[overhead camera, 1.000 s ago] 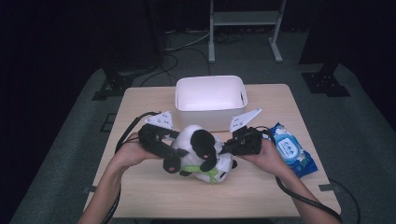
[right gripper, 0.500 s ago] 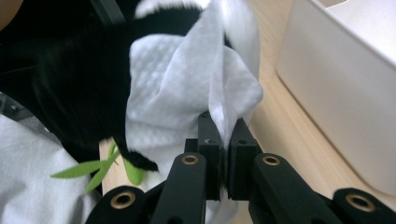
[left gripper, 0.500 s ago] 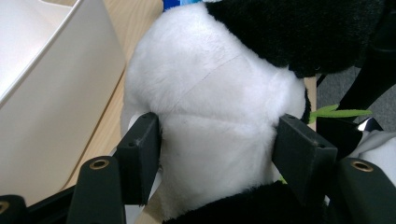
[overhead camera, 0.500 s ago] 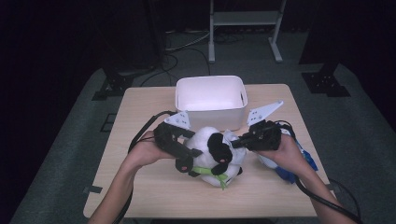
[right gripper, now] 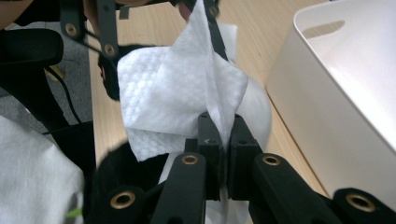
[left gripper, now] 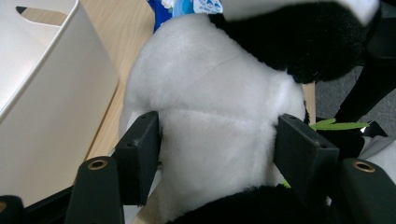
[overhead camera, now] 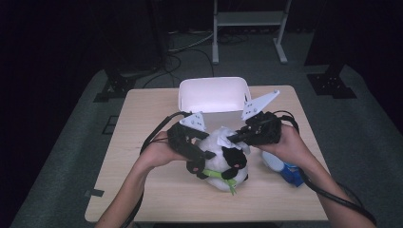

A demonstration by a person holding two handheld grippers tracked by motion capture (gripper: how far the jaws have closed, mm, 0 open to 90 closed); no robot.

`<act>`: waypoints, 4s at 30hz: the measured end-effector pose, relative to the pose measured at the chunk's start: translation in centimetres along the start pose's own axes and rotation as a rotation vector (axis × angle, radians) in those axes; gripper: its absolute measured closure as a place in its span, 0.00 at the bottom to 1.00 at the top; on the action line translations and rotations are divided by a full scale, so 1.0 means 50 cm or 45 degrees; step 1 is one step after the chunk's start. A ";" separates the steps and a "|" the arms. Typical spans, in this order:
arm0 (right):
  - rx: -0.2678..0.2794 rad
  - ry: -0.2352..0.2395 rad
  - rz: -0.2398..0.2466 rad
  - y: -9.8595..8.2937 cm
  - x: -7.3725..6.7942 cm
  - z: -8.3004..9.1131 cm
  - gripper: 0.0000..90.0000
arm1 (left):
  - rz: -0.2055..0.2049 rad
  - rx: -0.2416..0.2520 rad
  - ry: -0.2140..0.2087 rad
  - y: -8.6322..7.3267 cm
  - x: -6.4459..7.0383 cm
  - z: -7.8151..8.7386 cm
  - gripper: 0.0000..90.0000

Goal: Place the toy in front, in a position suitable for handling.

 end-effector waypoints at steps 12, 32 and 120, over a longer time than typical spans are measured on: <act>-0.073 -0.007 -0.003 -0.014 0.004 -0.023 0.95 | 0.039 0.041 0.001 0.013 -0.008 -0.005 0.34; -0.008 -0.014 -0.073 -0.078 0.010 0.010 0.95 | 0.153 0.154 -0.093 0.002 -0.020 0.028 0.28; 0.012 -0.053 -0.010 -0.031 0.011 -0.016 0.96 | 0.204 0.203 -0.313 -0.056 0.004 -0.076 0.33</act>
Point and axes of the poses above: each handheld gripper's, and its own axes: z roughly backward along the jaws, y roughly out of its top, x roughly to its right, the point moved 6 cm from there along -z, roughly forward along the jaws, and after that the axes turned 8 degrees about y, right-handed, at the moved point
